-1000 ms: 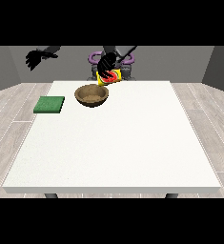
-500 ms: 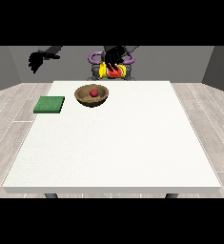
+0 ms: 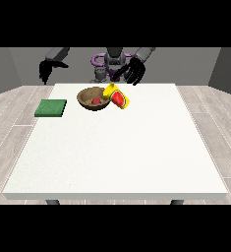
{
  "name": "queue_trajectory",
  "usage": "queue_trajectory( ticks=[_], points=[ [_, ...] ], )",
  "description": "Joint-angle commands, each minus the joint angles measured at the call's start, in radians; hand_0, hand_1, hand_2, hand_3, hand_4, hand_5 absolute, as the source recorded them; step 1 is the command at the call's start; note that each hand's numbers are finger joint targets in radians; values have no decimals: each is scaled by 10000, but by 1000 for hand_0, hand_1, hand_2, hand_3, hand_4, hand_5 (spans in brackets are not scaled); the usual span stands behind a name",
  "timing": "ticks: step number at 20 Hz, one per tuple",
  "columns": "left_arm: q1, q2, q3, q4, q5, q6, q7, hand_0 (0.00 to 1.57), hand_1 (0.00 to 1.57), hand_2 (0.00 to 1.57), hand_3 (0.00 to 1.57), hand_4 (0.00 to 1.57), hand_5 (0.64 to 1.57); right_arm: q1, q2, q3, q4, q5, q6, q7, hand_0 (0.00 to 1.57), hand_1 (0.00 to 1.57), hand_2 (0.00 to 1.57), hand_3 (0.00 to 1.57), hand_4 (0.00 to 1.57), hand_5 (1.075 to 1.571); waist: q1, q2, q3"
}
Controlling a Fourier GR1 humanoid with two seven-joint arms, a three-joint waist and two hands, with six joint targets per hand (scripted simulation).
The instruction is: Pick the cup and pour the ball into the bowl, then pick the bowl and place it on the pad
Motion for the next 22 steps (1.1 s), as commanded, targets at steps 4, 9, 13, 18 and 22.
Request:
queue_trajectory(
  ticks=[4,9,13,18,22],
  points=[
    [1961,-164,899,-2067,5449,-550,-3049,0,0,0,0,0,1563,-417,1244,614,-479,707,-1586,64,0,0,0,0,252,1571,416,446,108],
    [3190,23,1364,-2191,6833,-2308,-5270,0,0,0,0,0,1564,91,2495,1100,-711,1249,-2897,-110,0,0,0,0,309,1570,824,669,207],
    [2857,288,1591,-2006,7061,-2915,-5792,0,0,0,0,0,1563,-550,2835,1599,-73,1133,-3720,-900,0,0,0,0,327,1570,890,1256,230],
    [3568,591,1445,-2789,7206,-3656,-5693,0,0,0,0,0,1565,-1433,2503,797,1538,1091,-3989,-1227,0,0,0,0,259,1567,1442,1095,233],
    [3286,1168,2053,-2898,7456,-3940,-5310,0,0,0,0,0,1566,-1381,2381,984,2383,1095,-3549,-2012,0,0,0,0,189,1563,1056,1147,233]
  ],
)
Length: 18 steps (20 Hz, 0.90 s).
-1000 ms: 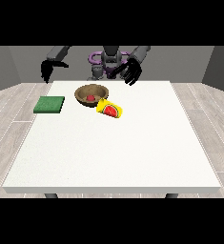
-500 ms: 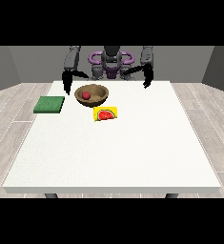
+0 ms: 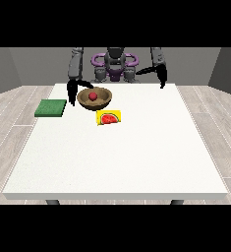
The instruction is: Pick the cup and pour the ball into the bowl, then pick the bowl and place it on the pad
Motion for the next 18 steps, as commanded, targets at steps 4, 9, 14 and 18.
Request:
queue_trajectory(
  ticks=[4,9,14,18],
  points=[
    [440,85,125,-519,-88,27,136,0,0,0,0,0,1566,-282,-494,-19,1530,-98,342,-491,0,0,0,0,116,1563,-159,-138,5],
    [28,233,189,-725,21,-330,110,0,0,0,0,0,1565,-1147,-169,-172,2729,-165,-60,-1815,0,0,0,0,64,1562,157,571,7],
    [-268,594,373,-959,413,-863,136,0,0,0,0,80,1571,-346,-146,-347,3049,177,-1882,-296,1453,1453,1571,0,468,1512,467,899,-1],
    [-147,159,-158,-1181,244,-874,167,0,0,0,0,568,1549,158,-687,564,3114,1971,-3827,-345,1571,1571,1571,1570,920,1536,1170,948,-36]
  ],
)
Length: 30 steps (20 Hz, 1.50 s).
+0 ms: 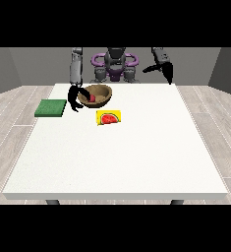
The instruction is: Pick the cup and pour the ball into the bowl, then pick the bowl and place it on the pad
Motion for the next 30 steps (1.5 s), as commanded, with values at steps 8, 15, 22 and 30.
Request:
queue_trajectory(
  ticks=[8,15,22,30],
  points=[
    [406,308,496,926,331,-301,49,0,0,0,0,955,1423,42,-75,1696,128,2475,-3016,4411,1571,1571,1571,1047,862,1567,-160,-1282,316],
    [1299,715,1335,2092,632,-226,-77,0,0,0,0,1003,1407,-1025,-797,2467,-1414,2695,-1227,8000,1571,1571,1571,874,798,1564,-1993,-3028,342],
    [1395,436,990,1394,582,-292,-328,0,0,0,0,1003,1418,-1145,-2242,1238,-2217,1933,-213,8422,1571,1571,1571,771,794,1570,-1499,-2150,358],
    [288,1187,1589,799,1266,-1010,-743,0,0,0,0,1254,1503,-1570,-4298,-556,-1202,997,882,6200,1571,1571,1571,217,878,1570,-821,47,368]
  ],
)
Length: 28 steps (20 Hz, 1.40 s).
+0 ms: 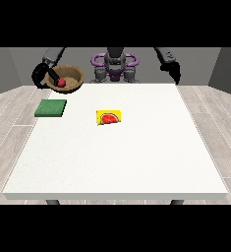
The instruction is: Pick the cup and pour the ball into the bowl, then pick the bowl and place it on the pad
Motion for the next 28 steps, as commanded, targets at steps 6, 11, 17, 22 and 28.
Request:
queue_trajectory(
  ticks=[6,11,17,22,28],
  points=[
    [-560,2781,2486,329,2063,-1989,63,0,0,0,0,1296,1571,666,-759,-1069,563,-576,316,-1698,1571,1571,1571,0,864,1570,441,812,-1],
    [-361,4070,3491,1098,2887,-3546,-1021,0,0,0,0,1248,1569,508,-1352,-1845,982,-988,419,-2874,1571,1571,1571,0,793,1566,801,1911,1],
    [-657,4314,3601,1478,3036,-3698,-1008,0,0,0,0,1185,1559,-300,-1841,-2412,1696,-1295,175,-2332,1571,1571,1571,252,544,1561,695,2305,4],
    [-906,4794,3706,1162,3174,-3775,-797,0,0,0,0,1175,1551,-584,-2031,-2416,2569,-1098,-60,-2612,850,850,880,1102,0,1513,884,2622,6],
    [-624,4699,3632,1197,3103,-3537,-578,0,0,0,0,1178,1550,-656,-2093,-2168,2884,-1109,691,-2645,0,0,184,118,0,1392,741,2029,6]
  ],
)
